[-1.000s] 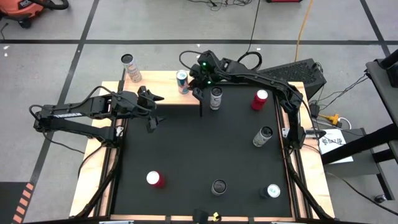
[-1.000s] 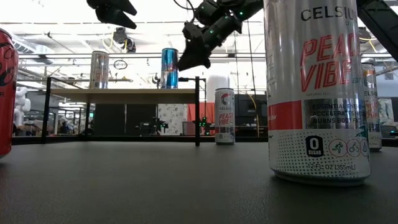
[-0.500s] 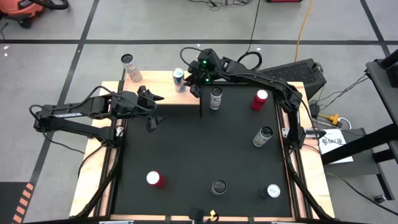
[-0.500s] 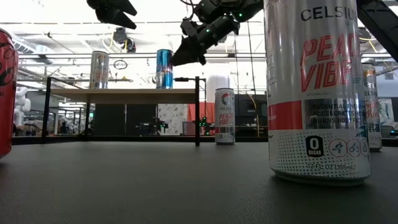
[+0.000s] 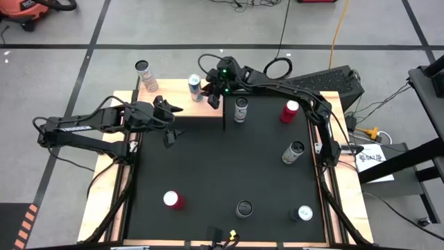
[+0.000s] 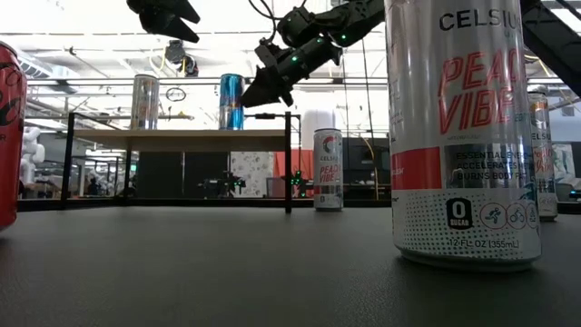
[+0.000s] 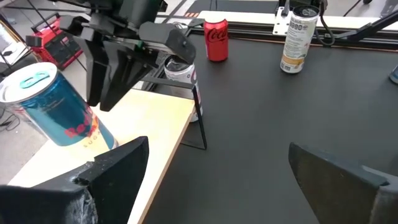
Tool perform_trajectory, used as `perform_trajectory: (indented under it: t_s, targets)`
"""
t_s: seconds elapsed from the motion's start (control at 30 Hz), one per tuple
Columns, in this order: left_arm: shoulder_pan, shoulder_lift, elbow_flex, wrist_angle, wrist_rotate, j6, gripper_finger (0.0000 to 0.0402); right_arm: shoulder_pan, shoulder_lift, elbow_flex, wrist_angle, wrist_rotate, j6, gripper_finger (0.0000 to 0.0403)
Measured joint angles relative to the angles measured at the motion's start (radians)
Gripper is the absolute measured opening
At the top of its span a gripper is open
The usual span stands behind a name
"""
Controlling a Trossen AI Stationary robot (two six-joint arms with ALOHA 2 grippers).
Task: Place canned beverage on shelf
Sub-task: Put the top blue soda can on the shelf
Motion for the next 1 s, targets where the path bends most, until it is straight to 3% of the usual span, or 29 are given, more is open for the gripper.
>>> perform_trajectory:
  t_s: [0.33, 0.6, 1.0]
  targets:
    - [0.001, 0.000, 0.000, 0.000, 0.000, 0.001, 0.0391, 0.000, 0.000, 0.000, 0.031, 0.000, 0.011, 0.0091]
    - [0.001, 0.000, 0.000, 0.000, 0.000, -0.004, 0.0391, -0.004, 0.000, -0.001, -0.050, 0.002, 0.029, 0.0091]
    - [0.002, 0.000, 0.000, 0.000, -0.050, 0.000, 0.0391, -0.027, 0.000, -0.001, 0.054, 0.005, 0.055, 0.0091]
